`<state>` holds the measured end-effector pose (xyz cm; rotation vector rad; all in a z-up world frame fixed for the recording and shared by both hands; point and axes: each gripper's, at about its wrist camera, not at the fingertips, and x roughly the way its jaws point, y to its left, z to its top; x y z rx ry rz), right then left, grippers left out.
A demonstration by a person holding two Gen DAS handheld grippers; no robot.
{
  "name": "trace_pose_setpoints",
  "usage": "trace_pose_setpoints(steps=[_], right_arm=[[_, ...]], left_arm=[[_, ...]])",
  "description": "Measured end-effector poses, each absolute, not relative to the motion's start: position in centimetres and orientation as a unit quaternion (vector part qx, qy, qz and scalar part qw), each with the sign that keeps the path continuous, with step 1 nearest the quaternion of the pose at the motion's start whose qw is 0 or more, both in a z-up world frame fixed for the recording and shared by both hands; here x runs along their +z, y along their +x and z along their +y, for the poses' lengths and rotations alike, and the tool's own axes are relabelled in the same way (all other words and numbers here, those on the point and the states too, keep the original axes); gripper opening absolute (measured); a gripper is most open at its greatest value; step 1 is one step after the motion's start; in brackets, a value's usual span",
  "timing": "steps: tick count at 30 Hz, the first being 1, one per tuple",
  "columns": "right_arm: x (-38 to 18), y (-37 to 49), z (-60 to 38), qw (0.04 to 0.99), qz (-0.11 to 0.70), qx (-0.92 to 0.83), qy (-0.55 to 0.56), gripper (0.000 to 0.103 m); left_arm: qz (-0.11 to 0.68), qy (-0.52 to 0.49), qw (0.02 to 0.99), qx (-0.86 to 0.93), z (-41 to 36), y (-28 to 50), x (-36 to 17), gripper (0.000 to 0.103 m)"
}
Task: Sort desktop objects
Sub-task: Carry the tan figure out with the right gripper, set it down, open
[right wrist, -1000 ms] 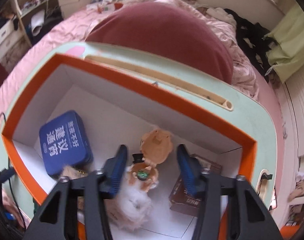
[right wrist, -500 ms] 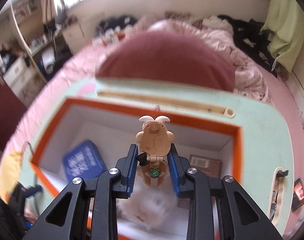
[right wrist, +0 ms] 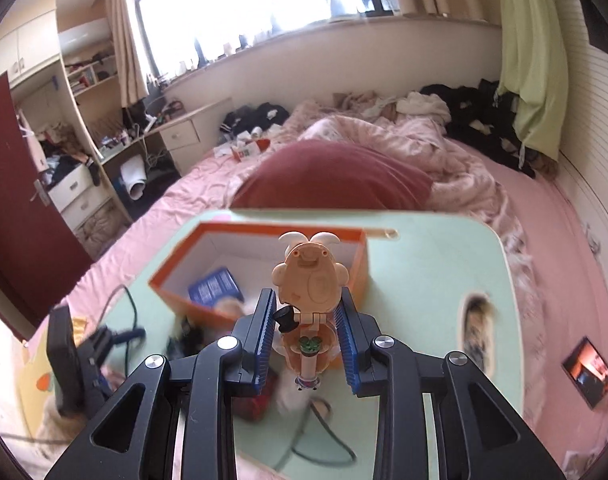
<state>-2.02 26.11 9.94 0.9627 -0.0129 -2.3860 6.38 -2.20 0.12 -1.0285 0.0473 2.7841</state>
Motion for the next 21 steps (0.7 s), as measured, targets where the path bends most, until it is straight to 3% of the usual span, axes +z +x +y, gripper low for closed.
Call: trace_pose_setpoints(steps=[8,16,17,18,21], right_arm=[[3.0,-2.2,27.0,0.267,-0.02,-0.862,0.43,0.028],[1.5,-1.6,23.9,0.295,-0.002,-0.857,0.423,0.03],[1.4,-1.5,23.7,0.301,0.0,-0.855,0.422,0.033],[1.3,-1.4,23.6,0.302,-0.001,-0.855,0.421,0.045],[1.8,-0.7,24.5,0.294,-0.021,-0.871,0.392,0.064]], left_arm=[[0.016,-0.345,0.087,0.934,-2.2,6.4,0.1,0.103],[0.016,-0.345,0.087,0.935,-2.3,6.3,0.1,0.103],[0.016,-0.345,0.087,0.935,-2.3,6.4,0.1,0.103],[0.015,-0.345,0.087,0.935,-2.3,6.3,0.0,0.103],[0.016,-0.345,0.087,0.935,-2.3,6.4,0.0,0.103]])
